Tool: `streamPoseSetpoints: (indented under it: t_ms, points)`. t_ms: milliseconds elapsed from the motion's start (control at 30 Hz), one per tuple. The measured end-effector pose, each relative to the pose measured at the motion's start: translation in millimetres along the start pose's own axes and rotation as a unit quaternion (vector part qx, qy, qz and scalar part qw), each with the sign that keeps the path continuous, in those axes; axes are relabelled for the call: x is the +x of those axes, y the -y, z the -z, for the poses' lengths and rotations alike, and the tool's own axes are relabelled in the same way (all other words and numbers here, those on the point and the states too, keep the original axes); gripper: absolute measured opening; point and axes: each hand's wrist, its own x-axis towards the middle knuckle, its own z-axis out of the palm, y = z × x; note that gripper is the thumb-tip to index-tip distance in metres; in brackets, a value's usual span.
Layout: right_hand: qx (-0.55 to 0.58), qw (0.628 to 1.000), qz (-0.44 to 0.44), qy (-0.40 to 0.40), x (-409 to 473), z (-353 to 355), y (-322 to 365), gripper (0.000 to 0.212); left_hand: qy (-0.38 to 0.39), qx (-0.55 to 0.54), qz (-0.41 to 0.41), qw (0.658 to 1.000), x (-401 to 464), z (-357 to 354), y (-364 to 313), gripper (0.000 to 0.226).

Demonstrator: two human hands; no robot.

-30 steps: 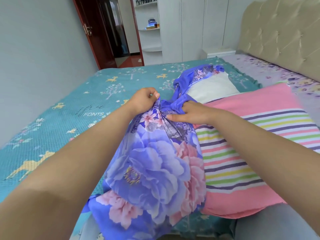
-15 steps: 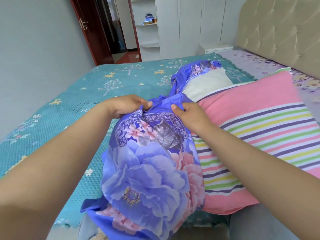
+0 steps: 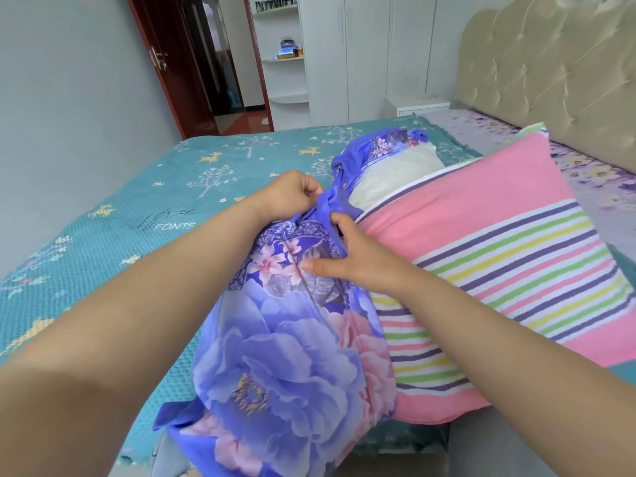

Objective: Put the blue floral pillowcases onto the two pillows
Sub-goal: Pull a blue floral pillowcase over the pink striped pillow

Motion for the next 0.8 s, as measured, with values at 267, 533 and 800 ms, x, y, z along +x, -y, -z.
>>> streamPoseSetpoints:
  t_ms: [267, 533, 800]
  points:
    - [-0.309, 0.894, 0.071, -0.316, -3, -18, 4, 0.057, 0.008, -0.002, 0.020, 1.000, 9, 15, -21, 0.039]
    - [-0.302, 0.740, 0.307, -0.517, 77, 66, 55, 0.043, -0.400, -0.033, -0.168, 0.901, 14, 105, -79, 0.017]
    - [-0.499, 0.724, 0.288, -0.378, 43, 41, 30, 0.024, -0.301, 0.037, -0.214, 0.929, -7, 48, -24, 0.023]
